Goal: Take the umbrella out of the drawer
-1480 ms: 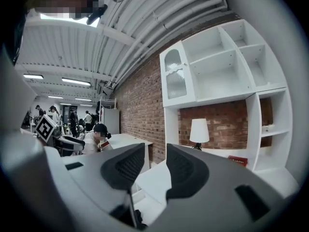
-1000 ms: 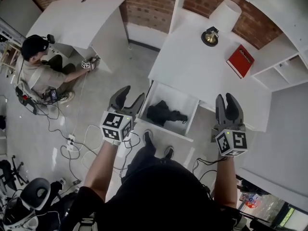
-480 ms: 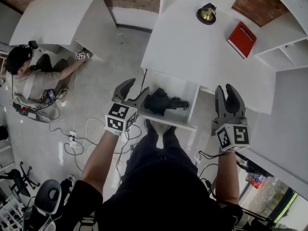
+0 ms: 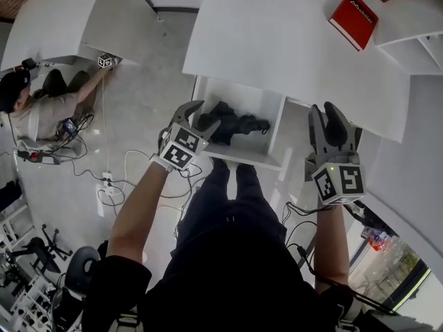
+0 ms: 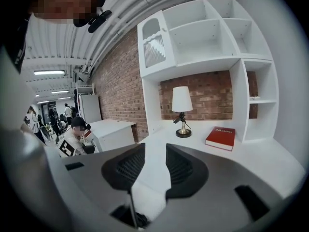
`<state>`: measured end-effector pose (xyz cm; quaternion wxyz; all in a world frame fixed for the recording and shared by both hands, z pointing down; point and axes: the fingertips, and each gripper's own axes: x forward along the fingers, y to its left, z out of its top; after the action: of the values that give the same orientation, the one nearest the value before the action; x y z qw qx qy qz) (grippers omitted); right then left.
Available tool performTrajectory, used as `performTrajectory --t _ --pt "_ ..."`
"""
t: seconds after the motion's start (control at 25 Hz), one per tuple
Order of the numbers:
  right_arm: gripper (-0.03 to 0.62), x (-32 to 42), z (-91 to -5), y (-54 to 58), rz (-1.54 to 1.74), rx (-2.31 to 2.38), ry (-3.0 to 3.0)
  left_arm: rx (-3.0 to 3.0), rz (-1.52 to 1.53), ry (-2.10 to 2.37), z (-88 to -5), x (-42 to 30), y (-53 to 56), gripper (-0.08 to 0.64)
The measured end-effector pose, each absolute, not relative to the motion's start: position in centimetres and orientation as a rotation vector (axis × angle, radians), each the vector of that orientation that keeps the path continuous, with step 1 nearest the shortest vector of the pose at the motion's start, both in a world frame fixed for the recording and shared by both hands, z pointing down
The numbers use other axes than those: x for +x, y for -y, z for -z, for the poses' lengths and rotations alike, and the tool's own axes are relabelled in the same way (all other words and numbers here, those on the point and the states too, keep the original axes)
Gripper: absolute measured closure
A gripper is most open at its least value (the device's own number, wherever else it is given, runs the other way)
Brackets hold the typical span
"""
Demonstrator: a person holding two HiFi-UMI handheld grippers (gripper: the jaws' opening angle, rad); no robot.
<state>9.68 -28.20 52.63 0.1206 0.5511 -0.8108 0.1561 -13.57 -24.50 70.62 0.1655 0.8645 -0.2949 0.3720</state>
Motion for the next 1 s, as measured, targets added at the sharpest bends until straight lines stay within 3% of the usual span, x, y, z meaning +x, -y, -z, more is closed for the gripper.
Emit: performTrajectory --t 0.52,1.0 --pt "0.46 14.2 -56.5 27.7 -0.536 1.646 2.274 2.506 -1.639 0.149 -83.1 -7.0 19.4 0.279" --pt "0.46 18.5 -59.2 26.4 -0.596 1.684 2.179 2.314 -1.9 -0.137 -92.6 -5.1 17.9 0.259"
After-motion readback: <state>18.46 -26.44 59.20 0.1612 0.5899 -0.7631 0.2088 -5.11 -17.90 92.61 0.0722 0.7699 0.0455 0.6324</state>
